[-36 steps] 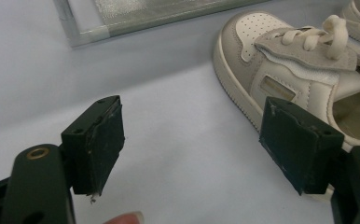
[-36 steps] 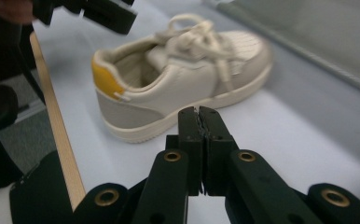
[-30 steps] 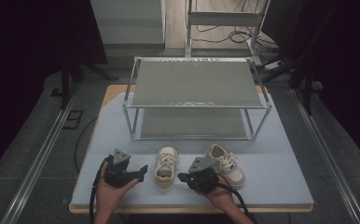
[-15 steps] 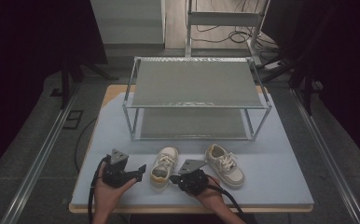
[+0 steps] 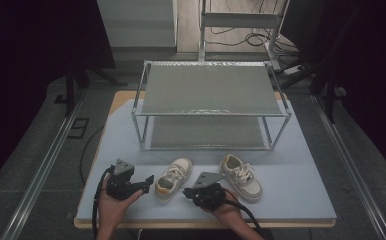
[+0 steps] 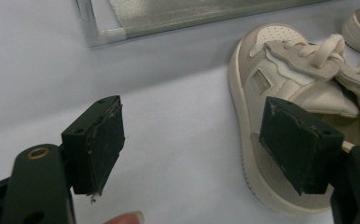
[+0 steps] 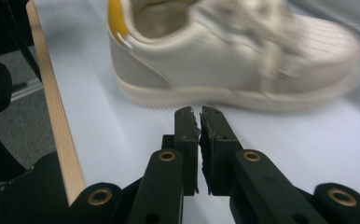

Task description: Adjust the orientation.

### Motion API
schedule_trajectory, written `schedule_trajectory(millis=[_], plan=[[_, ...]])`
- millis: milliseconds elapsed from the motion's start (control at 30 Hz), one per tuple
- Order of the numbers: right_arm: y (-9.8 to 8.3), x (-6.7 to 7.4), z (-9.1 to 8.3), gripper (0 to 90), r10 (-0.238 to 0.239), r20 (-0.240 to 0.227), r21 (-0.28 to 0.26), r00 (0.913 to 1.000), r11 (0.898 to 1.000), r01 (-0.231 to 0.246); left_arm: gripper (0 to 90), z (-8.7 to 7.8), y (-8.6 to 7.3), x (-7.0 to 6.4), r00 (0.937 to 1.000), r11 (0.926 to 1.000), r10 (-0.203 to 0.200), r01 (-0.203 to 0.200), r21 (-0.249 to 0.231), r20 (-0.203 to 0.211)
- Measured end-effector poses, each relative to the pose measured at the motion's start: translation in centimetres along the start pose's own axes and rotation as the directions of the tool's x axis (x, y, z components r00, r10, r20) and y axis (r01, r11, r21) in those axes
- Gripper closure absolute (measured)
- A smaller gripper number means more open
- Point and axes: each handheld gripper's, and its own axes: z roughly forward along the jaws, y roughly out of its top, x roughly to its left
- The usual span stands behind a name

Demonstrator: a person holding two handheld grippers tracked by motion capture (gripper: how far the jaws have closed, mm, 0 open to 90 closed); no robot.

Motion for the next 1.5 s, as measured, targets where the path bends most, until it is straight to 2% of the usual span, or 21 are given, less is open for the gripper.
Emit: schedule_trajectory(millis=[133,267,367,400,433,567,700,833,1000,1167,1500], plan=[[-1.6,-1.0,-2.9,85.2,0.038,0.056,-0.025,0.9977,0.999,-0.037,21.9,0.0,0.1,0.1,1.0,1.0,-0.002,0.002,-0.002,0.003],[-3.1,-2.0,-5.7,85.3,0.084,0.104,-0.055,0.9911,0.995,-0.078,21.8,-0.1,0.4,0.0,0.9999,0.9999,0.003,-0.003,-0.011,0.011],[-4.1,-2.6,-7.4,85.7,0.114,0.136,-0.073,0.9841,0.992,-0.105,21.9,0.0,0.4,0.0,0.9999,1.0,0.003,-0.003,-0.008,0.014],[-4.1,-2.6,-7.4,85.7,0.114,0.136,-0.073,0.9841,0.992,-0.105,21.9,0.0,0.4,0.0,0.9999,1.0,0.003,-0.003,-0.008,0.014],[-5.1,-3.1,-8.7,85.6,0.138,0.162,-0.087,0.9771,0.988,-0.125,21.9,0.1,0.4,0.0,0.9999,1.0,0.002,-0.002,-0.004,0.012],[-6.5,-3.6,-10.3,85.6,0.173,0.189,-0.099,0.9666,0.983,-0.157,21.8,-0.1,0.6,-0.2,0.9998,0.9999,0.008,-0.008,-0.01,0.017],[-8.0,-4.0,-11.2,85.6,0.198,0.214,-0.095,0.9567,0.979,-0.181,21.8,0.0,0.8,-0.4,0.9997,0.9998,0.014,-0.014,-0.011,0.019],[-8.6,-4.5,-11.3,85.9,0.218,0.225,-0.089,0.9498,0.975,-0.203,21.8,0.2,0.7,-0.3,0.9996,0.9999,0.016,-0.016,-0.002,0.021],[-8.8,-4.9,-11.6,88.1,0.229,0.208,-0.089,0.9509,0.973,-0.215,21.8,0.2,0.8,-0.2,0.9996,0.9999,0.015,-0.015,-0.005,0.025],[-9.1,-5.1,-12.2,89.4,0.24,0.218,-0.086,0.9461,0.97,-0.226,21.8,0.1,0.9,-0.2,0.9995,0.9999,0.016,-0.016,-0.005,0.027],[-10.2,-6.9,-13.9,89.5,0.301,0.274,-0.111,0.9134,0.953,-0.281,21.7,0.2,0.9,-0.3,0.9994,0.9998,0.019,-0.019,0.0,0.028]])
